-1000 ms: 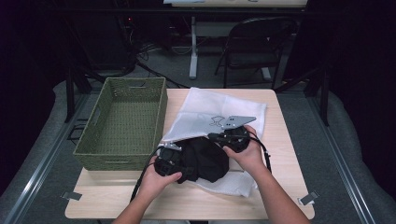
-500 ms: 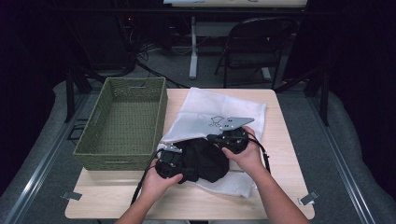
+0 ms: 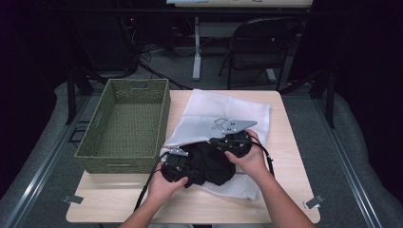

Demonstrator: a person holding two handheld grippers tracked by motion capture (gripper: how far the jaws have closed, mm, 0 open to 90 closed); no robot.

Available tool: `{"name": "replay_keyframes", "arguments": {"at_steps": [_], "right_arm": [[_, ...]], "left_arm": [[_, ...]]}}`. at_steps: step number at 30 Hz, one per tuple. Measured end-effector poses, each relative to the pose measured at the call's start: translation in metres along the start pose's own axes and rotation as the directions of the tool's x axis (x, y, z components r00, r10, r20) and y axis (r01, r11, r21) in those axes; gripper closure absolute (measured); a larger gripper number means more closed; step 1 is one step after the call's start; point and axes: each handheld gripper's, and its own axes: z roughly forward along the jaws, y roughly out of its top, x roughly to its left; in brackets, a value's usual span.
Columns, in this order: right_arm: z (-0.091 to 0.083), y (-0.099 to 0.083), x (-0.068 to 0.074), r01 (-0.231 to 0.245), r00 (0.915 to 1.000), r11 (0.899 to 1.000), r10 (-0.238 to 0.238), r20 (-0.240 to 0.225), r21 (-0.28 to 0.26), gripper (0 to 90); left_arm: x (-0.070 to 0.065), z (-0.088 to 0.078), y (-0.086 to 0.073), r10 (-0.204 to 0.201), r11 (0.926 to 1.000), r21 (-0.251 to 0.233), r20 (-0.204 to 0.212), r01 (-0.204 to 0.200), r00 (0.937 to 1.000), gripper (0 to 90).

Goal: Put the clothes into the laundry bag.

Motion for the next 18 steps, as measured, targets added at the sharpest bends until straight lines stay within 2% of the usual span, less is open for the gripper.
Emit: {"name": "replay_keyframes", "arguments": {"at_steps": [1,6,11,18], "right_arm": [[0.000,0.000,0.000,0.000,1.0000,1.000,0.000,0.000,0.000,89.4],[0.000,0.000,0.001,-0.001,1.0000,1.000,0.001,-0.004,0.000,89.5],[0.001,-0.001,0.002,0.001,1.0000,1.000,-0.001,-0.005,0.005,89.5],[0.001,0.000,0.003,0.004,0.9999,1.000,-0.004,-0.012,0.004,89.5]], "left_arm": [[-0.001,0.000,0.002,0.008,1.0000,0.001,0.003,-0.008,1.0000,74.3],[-0.004,0.002,0.010,-0.001,0.9999,-0.013,0.016,0.002,0.9999,75.1],[-0.005,0.006,0.020,-0.016,0.9994,-0.032,0.013,0.016,0.9998,75.4],[-0.007,0.010,0.034,-0.015,0.9985,-0.052,0.012,0.016,0.9998,75.7]]}}
